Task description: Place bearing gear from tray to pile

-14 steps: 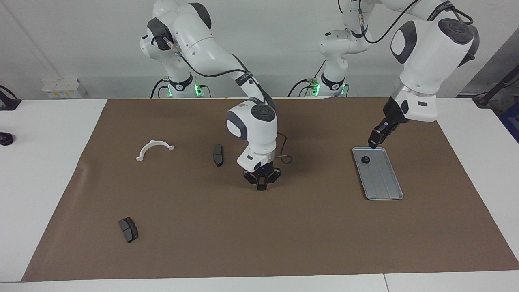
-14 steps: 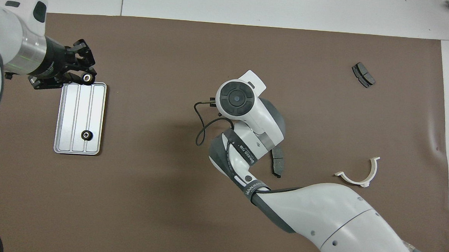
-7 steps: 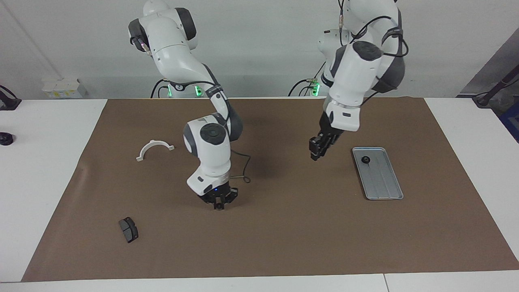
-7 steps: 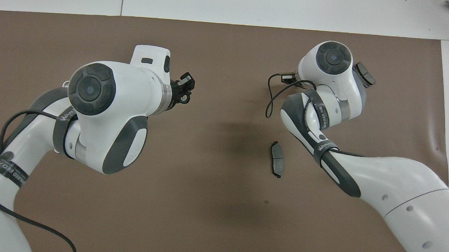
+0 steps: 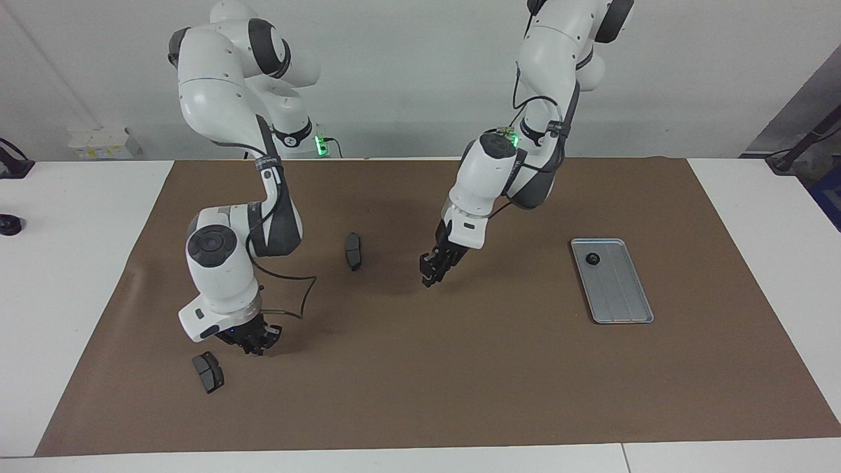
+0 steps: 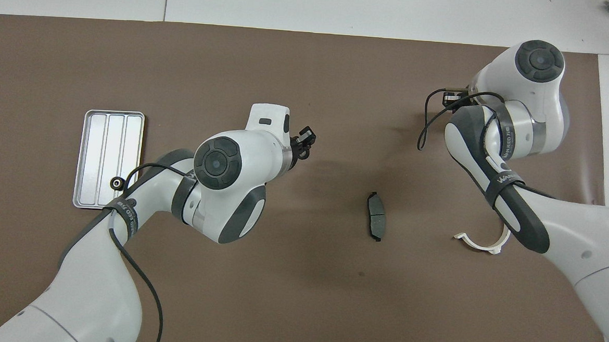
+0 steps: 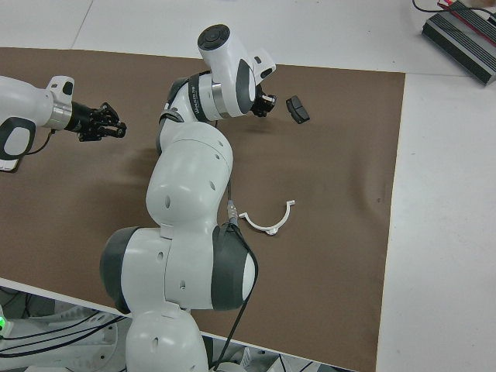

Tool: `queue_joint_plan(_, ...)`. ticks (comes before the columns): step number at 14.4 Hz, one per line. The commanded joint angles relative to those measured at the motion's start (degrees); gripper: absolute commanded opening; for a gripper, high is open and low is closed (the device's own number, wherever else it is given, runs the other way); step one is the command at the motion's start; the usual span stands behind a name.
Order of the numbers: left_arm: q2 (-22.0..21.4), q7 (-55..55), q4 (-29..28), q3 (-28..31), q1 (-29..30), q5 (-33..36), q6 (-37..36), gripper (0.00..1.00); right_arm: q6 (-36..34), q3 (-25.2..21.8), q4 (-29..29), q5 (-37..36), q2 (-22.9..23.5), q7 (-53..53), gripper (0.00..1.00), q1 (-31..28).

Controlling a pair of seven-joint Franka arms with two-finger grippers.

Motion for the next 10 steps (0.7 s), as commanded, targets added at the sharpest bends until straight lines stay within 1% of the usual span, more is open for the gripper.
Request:
queue_joint_plan(1, 1.6, -3.6, 0.0, 1.0, -0.2, -0.1, 3.3, 0.04, -0.9, 1.0, -1.6, 1.4, -1.1, -1.0, 0.19, -3.1)
queue_joint_plan(2, 2.0, -6.4, -0.3, 1.1, -0.5, -0.1, 4.8, 0.06, -0.9, 1.0, -2.0, 1.5, -1.2, -0.9, 0.46, -3.4)
queue_joint_plan(3, 2.3, -9.7, -0.7, 1.1, -0.9, -0.1, 6.2, 0.14, -0.9, 0.9, -2.5, 1.5, -1.6, -0.8, 0.68, -3.9)
queue_joint_plan(4, 2.4, -11.2, -1.9, 1.1, -1.1, -0.1, 9.0, 0.24, -0.9, 0.9, -2.6, 1.5, -1.6, -0.5, 0.89, -3.9)
queue_joint_plan(5, 2.4, -11.4, -3.8, 1.1, -1.1, -0.1, 12.0, 0.39, -0.9, 0.9, -2.6, 1.5, -1.6, -0.2, 1.00, -3.8)
queue_joint_plan(6, 2.4, -11.4, -5.0, 1.1, -1.2, -0.1, 14.2, 0.45, -1.0, 0.9, -2.5, 1.5, -1.6, 0.3, 1.00, -3.7)
queue_joint_plan(7, 2.4, -11.4, -5.2, 1.1, -1.1, -0.1, 14.4, 0.55, -0.9, 0.9, -2.4, 1.5, -1.7, 0.7, 1.00, -3.3)
queue_joint_plan(8, 2.3, -11.4, -5.2, 1.1, -1.2, -0.1, 14.3, 0.78, -0.9, 1.0, -2.2, 1.5, -1.9, 1.2, 1.00, -3.0)
queue_joint_plan(9, 2.3, -11.4, -5.0, 1.2, -1.2, -0.1, 13.8, 1.00, -0.9, 1.3, -2.0, 1.6, -2.4, 1.6, 1.00, -2.7)
queue_joint_plan(10, 1.7, -11.5, -4.9, 1.3, -1.2, -0.1, 12.3, 1.00, -0.9, 2.3, -2.0, 1.8, -3.1, 1.9, 1.00, -2.1)
